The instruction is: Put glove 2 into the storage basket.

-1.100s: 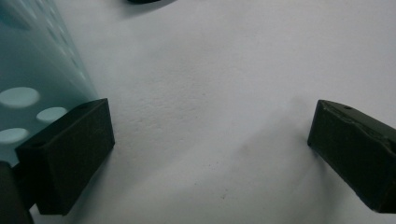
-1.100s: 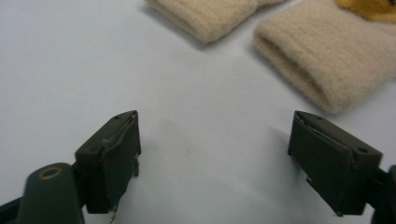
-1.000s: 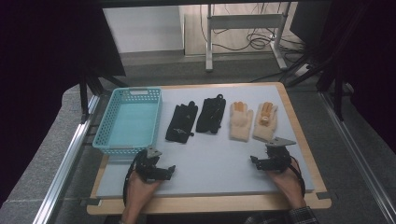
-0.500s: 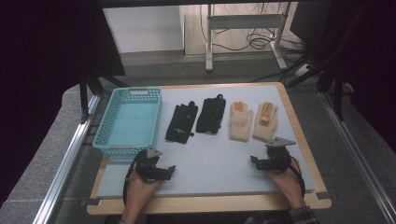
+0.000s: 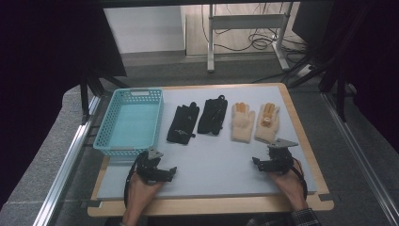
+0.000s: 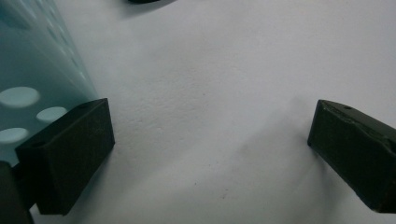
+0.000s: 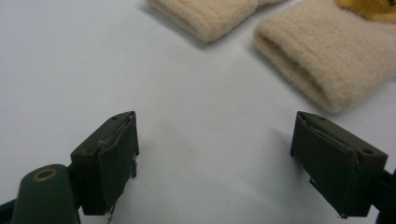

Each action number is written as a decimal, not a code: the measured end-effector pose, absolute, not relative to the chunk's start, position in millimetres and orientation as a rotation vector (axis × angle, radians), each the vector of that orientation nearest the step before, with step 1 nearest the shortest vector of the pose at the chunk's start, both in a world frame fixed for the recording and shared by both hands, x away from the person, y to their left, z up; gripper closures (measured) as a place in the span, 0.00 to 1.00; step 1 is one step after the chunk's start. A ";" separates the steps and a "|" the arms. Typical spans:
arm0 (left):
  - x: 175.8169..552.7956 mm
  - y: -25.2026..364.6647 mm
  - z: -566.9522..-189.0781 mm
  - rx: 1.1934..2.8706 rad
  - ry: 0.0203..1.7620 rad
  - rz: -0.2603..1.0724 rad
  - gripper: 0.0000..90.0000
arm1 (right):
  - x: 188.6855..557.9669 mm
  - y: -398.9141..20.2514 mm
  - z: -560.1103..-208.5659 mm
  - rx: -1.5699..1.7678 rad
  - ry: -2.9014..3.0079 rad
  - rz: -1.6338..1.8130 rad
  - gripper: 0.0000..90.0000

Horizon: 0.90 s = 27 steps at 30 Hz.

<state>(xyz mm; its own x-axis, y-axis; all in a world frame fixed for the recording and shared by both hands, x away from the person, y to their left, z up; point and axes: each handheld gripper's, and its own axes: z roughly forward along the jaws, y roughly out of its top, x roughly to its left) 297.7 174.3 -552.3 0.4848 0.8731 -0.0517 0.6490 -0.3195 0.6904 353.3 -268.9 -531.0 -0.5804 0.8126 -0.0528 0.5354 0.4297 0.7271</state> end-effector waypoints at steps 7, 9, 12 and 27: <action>297.7 174.2 -552.3 2.075 1.250 0.440 0.01 | 353.2 -268.9 -530.6 1.147 2.291 0.954 0.17; 297.7 174.2 -552.3 2.075 1.250 0.440 0.01 | 353.2 -268.9 -530.5 1.148 2.291 0.956 0.17; 297.6 174.3 -552.3 2.074 1.250 0.440 0.01 | 353.4 -268.2 -529.9 1.155 2.292 0.957 0.17; 297.5 174.3 -552.4 2.073 1.250 0.442 0.01 | 363.3 -246.7 -513.5 1.100 2.320 1.031 0.18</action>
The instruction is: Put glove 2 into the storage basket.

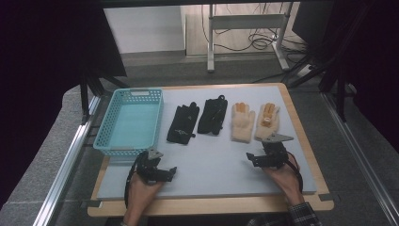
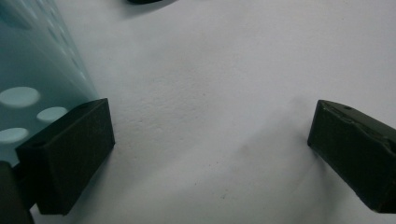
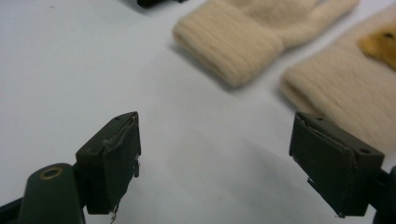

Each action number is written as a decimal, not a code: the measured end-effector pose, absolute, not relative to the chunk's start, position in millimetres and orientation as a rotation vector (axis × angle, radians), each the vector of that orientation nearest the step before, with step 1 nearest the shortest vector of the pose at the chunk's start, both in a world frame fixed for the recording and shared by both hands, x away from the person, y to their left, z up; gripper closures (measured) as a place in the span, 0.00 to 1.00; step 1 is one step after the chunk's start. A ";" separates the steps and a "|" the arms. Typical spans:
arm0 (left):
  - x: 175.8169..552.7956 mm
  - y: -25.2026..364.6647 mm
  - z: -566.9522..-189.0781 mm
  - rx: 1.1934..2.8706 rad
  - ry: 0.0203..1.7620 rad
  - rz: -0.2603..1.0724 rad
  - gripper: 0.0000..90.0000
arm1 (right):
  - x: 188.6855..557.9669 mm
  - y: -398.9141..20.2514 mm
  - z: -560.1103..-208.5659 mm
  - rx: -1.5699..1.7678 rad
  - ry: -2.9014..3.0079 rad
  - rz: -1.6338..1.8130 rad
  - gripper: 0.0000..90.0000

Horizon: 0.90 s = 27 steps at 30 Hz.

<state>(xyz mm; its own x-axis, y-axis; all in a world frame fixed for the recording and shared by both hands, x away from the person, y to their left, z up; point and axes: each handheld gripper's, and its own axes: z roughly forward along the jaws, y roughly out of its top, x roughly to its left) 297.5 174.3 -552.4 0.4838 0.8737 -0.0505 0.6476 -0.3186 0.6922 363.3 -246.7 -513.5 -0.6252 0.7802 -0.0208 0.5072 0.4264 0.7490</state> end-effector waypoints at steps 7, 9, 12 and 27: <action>297.5 174.3 -552.4 2.073 1.250 0.442 0.01 | 377.9 -228.6 -502.9 1.080 2.339 1.057 0.18; 297.5 174.3 -552.4 2.073 1.250 0.442 0.01 | 382.9 -225.2 -501.6 1.087 2.338 1.065 0.18; 297.5 174.3 -552.4 2.073 1.250 0.442 0.01 | 391.5 -219.0 -501.6 1.090 2.350 1.078 0.18; 297.5 174.3 -552.5 2.070 1.251 0.441 0.01 | 433.5 -175.1 -493.2 1.021 2.399 1.060 0.32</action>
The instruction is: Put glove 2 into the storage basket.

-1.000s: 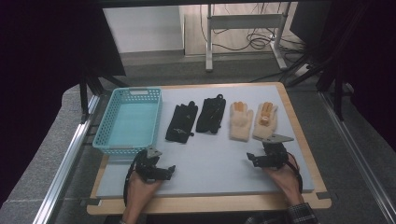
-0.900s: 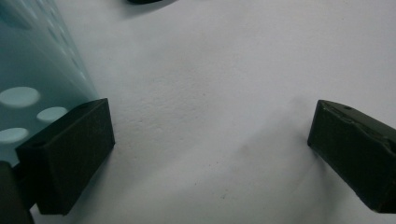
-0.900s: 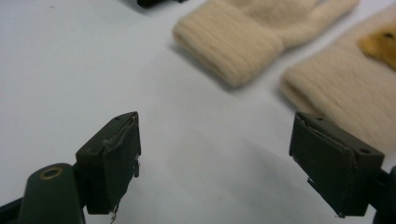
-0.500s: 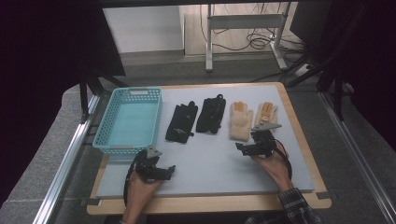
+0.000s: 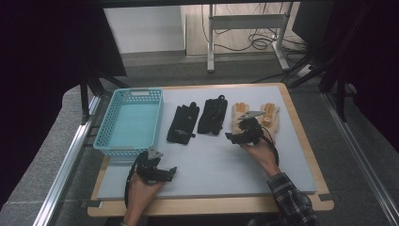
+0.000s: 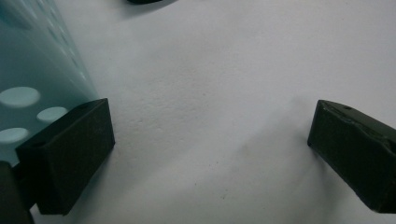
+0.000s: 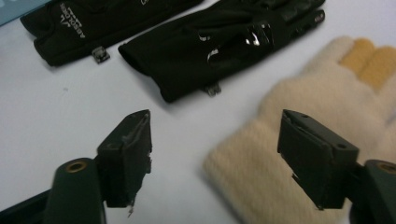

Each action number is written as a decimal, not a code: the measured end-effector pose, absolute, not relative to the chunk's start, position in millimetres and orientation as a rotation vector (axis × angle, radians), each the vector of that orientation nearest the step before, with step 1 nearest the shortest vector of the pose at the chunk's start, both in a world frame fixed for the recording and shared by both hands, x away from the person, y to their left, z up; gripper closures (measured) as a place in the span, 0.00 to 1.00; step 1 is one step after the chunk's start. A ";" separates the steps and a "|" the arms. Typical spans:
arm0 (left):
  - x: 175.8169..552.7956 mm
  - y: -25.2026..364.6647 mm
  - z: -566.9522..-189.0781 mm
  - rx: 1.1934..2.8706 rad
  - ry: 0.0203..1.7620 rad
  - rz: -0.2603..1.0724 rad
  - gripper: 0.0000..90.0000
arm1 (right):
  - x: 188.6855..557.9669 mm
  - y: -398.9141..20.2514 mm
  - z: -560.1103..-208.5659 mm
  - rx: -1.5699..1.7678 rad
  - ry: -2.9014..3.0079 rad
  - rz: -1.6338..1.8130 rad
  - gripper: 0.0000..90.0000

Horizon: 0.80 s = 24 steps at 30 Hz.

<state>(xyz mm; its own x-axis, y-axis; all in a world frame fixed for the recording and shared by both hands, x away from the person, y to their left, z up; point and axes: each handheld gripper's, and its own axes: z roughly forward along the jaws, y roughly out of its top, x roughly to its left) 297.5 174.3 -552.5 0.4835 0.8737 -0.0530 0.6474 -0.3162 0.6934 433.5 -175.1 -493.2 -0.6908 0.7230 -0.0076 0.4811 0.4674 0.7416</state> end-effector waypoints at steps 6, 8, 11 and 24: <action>297.5 174.4 -552.5 2.071 1.249 0.441 0.01 | 453.7 -159.7 -491.3 1.012 2.407 1.038 0.45; 297.5 174.7 -552.3 2.076 1.247 0.441 0.01 | 457.2 -157.9 -491.2 1.010 2.407 1.035 0.46; 297.5 174.7 -552.4 2.076 1.247 0.441 0.01 | 471.9 -150.2 -490.8 1.025 2.404 1.029 0.49; 297.6 174.7 -552.4 2.076 1.247 0.441 0.01 | 512.4 -112.5 -493.8 1.078 2.382 1.010 0.33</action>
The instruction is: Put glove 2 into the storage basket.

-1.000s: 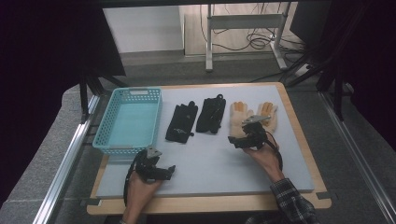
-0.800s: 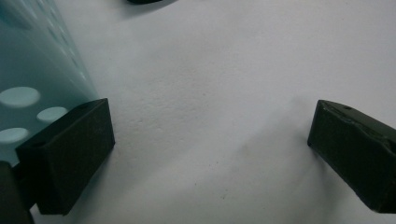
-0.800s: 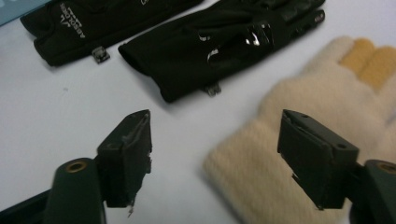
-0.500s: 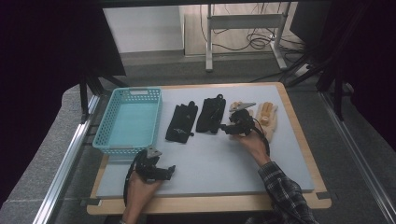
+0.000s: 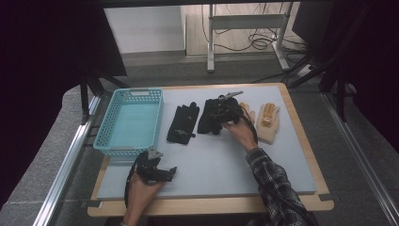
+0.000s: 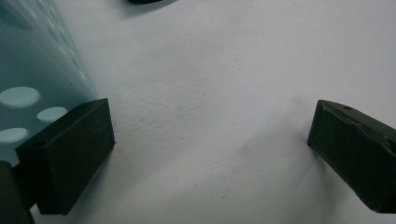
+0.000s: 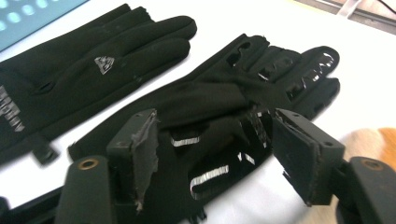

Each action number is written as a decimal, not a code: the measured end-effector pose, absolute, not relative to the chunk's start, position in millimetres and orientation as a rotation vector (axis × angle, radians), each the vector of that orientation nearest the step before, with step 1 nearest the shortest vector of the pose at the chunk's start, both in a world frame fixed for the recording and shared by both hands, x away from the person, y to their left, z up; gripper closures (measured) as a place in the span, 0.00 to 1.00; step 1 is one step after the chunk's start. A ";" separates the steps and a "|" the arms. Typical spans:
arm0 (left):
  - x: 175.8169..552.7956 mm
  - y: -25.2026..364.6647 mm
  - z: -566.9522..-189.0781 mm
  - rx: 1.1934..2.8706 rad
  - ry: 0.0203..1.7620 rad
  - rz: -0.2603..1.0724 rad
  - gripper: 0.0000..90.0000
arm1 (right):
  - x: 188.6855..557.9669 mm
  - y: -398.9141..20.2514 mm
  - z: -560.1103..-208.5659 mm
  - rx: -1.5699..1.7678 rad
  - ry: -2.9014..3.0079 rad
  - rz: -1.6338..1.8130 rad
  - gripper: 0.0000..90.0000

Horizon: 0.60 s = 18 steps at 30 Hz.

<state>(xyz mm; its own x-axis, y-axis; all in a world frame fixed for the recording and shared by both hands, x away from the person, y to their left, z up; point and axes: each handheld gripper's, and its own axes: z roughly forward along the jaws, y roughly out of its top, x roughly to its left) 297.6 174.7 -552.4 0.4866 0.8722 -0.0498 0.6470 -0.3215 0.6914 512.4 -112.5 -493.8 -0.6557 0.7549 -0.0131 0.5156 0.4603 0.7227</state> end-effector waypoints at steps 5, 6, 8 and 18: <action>297.6 174.7 -552.4 2.076 1.247 0.441 0.01 | 529.1 -100.6 -505.1 1.139 2.378 0.942 0.31; 297.6 174.7 -552.4 2.076 1.247 0.441 0.01 | 529.1 -100.6 -505.1 1.139 2.378 0.942 0.31; 297.6 174.7 -552.3 2.076 1.247 0.441 0.01 | 538.2 -99.2 -512.8 1.178 2.374 0.905 0.31; 297.5 174.6 -552.4 2.074 1.247 0.441 0.01 | 538.7 -87.7 -519.8 1.149 2.426 0.856 0.62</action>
